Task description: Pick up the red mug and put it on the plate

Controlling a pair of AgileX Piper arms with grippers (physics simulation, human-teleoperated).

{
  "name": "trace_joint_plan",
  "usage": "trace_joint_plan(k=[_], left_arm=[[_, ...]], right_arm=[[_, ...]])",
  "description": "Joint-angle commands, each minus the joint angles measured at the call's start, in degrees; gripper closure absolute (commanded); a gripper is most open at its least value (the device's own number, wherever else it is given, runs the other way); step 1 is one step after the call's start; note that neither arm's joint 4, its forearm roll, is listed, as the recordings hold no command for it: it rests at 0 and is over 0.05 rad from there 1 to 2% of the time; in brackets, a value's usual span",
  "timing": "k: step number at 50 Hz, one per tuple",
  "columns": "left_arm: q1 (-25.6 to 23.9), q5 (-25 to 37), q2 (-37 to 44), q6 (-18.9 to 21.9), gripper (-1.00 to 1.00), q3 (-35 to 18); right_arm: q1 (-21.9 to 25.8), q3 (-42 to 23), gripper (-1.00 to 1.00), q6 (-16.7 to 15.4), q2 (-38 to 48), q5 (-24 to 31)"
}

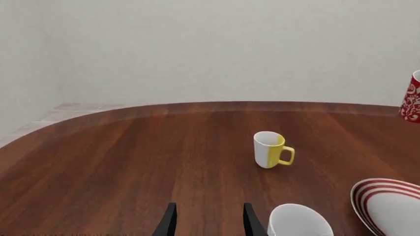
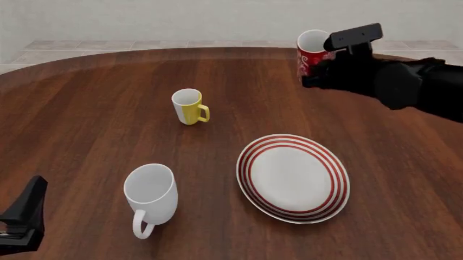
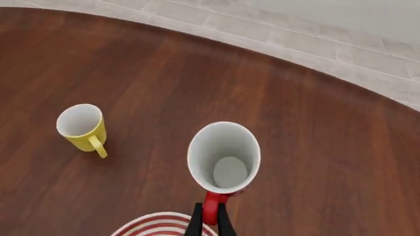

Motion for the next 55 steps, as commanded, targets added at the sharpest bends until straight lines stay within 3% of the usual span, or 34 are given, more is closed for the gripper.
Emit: trace_joint_plan(k=[1, 21, 55], left_arm=[[-0.1, -0.2, 0.0, 0.1, -1.0, 0.3], [-0.2, -0.1, 0.0, 0.5, -1.0, 0.4], [-0.4, -0.2, 0.0, 0.8, -1.0, 0.4]], right_arm=[[2.7, 7.4, 1.0, -2.7, -7.6, -0.4], [2.5, 17.4, 1.0, -4.2, -11.2, -2.9], [5.2, 26.1, 1.0, -3.7, -15.6, -3.2]])
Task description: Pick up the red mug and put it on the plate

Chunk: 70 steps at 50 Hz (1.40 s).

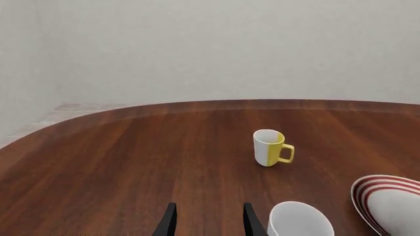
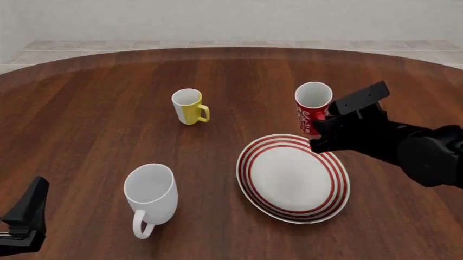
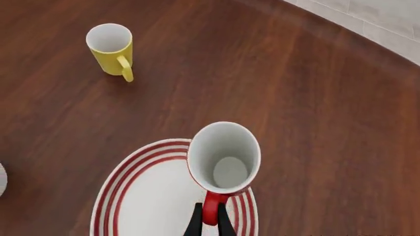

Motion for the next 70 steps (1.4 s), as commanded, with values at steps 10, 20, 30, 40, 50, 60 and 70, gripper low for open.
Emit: trace_joint_plan(k=[10, 20, 30, 40, 50, 60, 70], left_arm=[[-0.1, 0.0, 0.0, 0.0, -1.0, 0.0], [-0.1, 0.1, 0.0, -0.1, -1.0, 0.0], [-0.1, 0.1, 0.0, -0.1, -1.0, 0.0], [-0.1, 0.1, 0.0, -0.1, -1.0, 0.0], [-0.1, 0.1, 0.0, -0.1, -1.0, 0.0], [-0.1, 0.1, 0.0, -0.1, -1.0, 0.0], [-0.1, 0.1, 0.0, -0.1, -1.0, 0.0]], right_arm=[[2.4, 4.3, 1.0, 1.0, -2.2, -0.6], [3.2, 5.8, 1.0, 1.5, -3.2, -0.5], [3.6, 8.1, 1.0, 2.0, -6.4, 0.3], [4.1, 9.2, 1.0, 4.0, -9.3, 1.9], [6.1, 10.4, 1.0, 7.0, -10.0, 1.6], [8.3, 12.1, 1.0, 11.3, -9.7, -0.1], [8.8, 14.0, 1.0, 13.6, -9.1, -1.4]])
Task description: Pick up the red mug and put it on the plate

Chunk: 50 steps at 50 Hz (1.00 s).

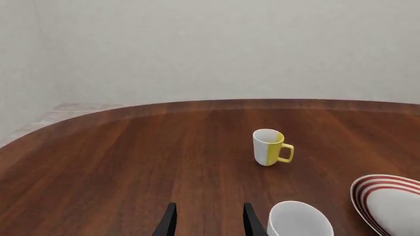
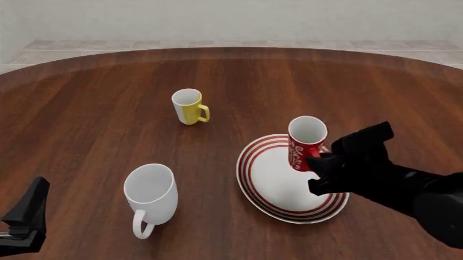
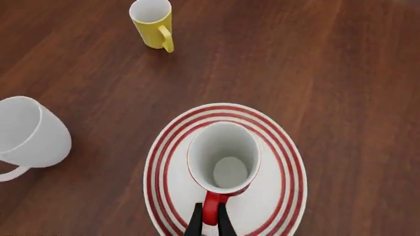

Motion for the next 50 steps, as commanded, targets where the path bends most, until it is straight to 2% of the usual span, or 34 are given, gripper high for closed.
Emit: trace_joint_plan(k=[1, 14, 34, 50], left_arm=[[0.0, 0.0, 0.0, 0.0, -1.0, 0.0], [0.0, 0.0, 0.0, 0.0, -1.0, 0.0], [0.0, 0.0, 0.0, 0.0, -1.0, 0.0], [0.0, 0.0, 0.0, 0.0, -1.0, 0.0]], right_arm=[[1.0, 1.9, 1.0, 3.4, 0.2, -1.5], [1.4, 3.6, 1.0, 5.2, 2.3, -3.9], [1.4, 4.4, 1.0, 6.3, 5.8, -6.9], [1.5, 4.8, 1.0, 6.6, 6.0, -7.2]])
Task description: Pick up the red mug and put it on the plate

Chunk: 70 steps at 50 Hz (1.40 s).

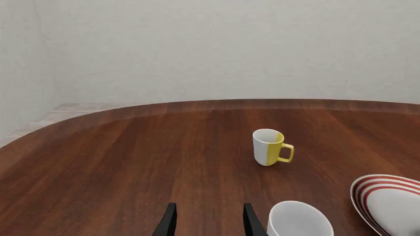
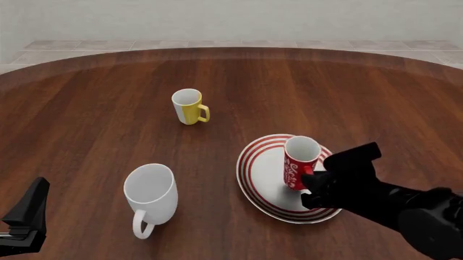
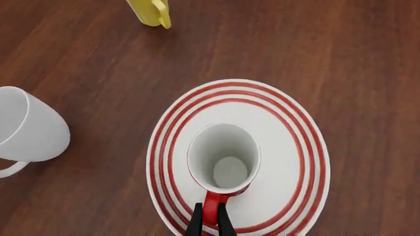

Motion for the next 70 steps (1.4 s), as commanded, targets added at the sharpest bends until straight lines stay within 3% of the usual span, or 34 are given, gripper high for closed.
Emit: trace_joint_plan(k=[1, 8, 17, 39, 44, 45, 63, 70], left_arm=[[0.0, 0.0, 0.0, 0.0, -1.0, 0.0], [0.0, 0.0, 0.0, 0.0, -1.0, 0.0], [0.0, 0.0, 0.0, 0.0, -1.0, 0.0], [0.0, 0.0, 0.0, 0.0, -1.0, 0.0], [0.0, 0.0, 0.0, 0.0, -1.0, 0.0], [0.0, 0.0, 0.0, 0.0, -1.0, 0.0], [0.0, 0.0, 0.0, 0.0, -1.0, 0.0], [0.0, 0.0, 0.0, 0.0, -1.0, 0.0]], right_arm=[[0.0, 0.1, 1.0, 0.6, 0.4, -0.6], [-0.1, 0.1, 1.0, 0.8, 0.9, -0.8], [-0.2, 1.4, 1.0, 0.9, 4.4, -5.3], [0.3, 1.2, 1.0, 1.7, 4.2, -4.1], [0.7, 1.6, 1.0, 1.9, 5.8, -6.2], [1.0, 1.4, -1.0, 2.1, 5.8, -5.9], [2.1, 0.5, -1.0, 4.0, 4.6, -3.1], [1.6, 0.8, -1.0, 3.2, 2.1, -1.4]])
